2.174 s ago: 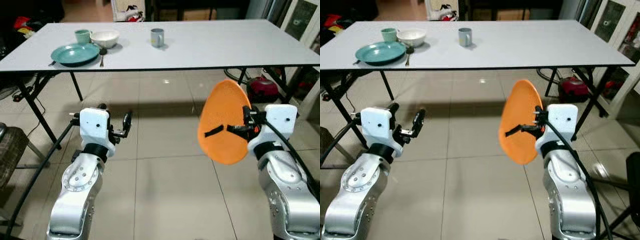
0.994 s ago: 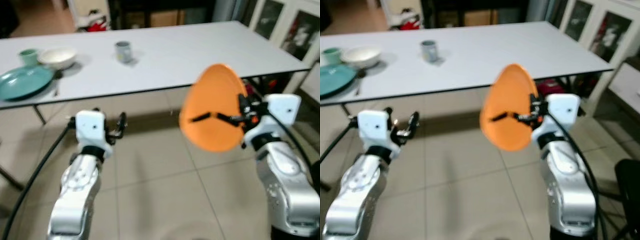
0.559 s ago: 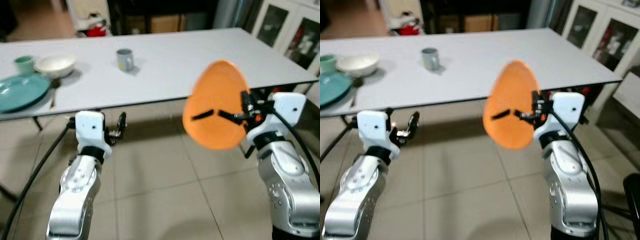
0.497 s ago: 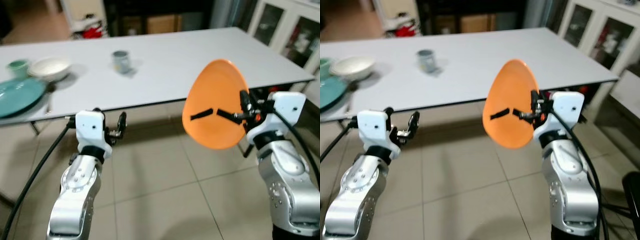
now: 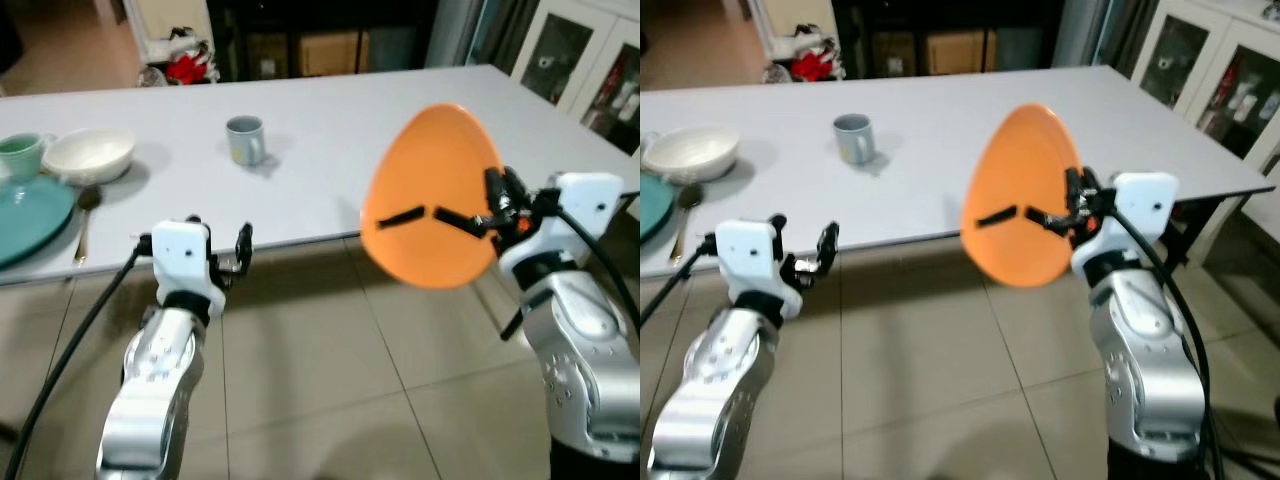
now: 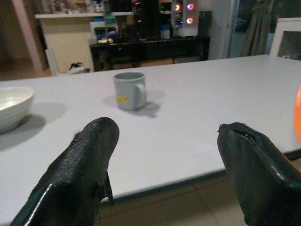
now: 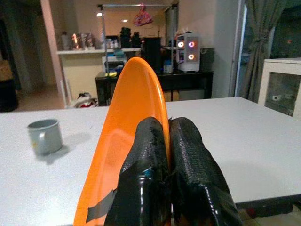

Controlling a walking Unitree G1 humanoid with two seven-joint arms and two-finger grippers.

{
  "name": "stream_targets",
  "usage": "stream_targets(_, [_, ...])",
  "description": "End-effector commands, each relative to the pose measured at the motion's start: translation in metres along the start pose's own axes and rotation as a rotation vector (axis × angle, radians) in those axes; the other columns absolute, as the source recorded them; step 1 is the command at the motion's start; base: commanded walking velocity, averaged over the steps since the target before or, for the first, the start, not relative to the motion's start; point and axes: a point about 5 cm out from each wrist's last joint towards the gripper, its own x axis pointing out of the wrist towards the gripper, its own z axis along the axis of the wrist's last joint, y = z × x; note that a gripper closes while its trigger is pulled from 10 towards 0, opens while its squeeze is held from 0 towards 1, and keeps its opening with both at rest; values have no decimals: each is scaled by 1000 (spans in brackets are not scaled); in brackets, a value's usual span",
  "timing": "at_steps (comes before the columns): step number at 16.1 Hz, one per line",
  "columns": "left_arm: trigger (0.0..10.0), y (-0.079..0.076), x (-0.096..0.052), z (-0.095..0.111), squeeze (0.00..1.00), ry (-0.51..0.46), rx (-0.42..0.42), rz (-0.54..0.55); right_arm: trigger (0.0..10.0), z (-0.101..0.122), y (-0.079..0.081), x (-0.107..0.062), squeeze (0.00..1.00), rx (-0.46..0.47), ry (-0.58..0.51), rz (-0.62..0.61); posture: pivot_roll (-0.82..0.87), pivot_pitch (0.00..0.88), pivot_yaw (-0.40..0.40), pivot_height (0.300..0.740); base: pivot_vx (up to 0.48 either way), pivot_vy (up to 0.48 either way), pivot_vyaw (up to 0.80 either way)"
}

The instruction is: Setting the table

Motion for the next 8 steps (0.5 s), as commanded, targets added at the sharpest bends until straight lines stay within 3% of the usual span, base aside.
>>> stream_targets(1, [10000, -6, 1, 3, 0, -10, 0, -17, 10000, 13, -7, 2, 0, -11, -68, -15, -17, 0, 10, 740, 431, 0, 0])
stream_targets(8, [10000, -6, 2, 4, 0, -14, 7, -22, 10000, 18, -8, 9, 0, 2, -84, 20, -13, 0, 9, 740, 431, 0, 0])
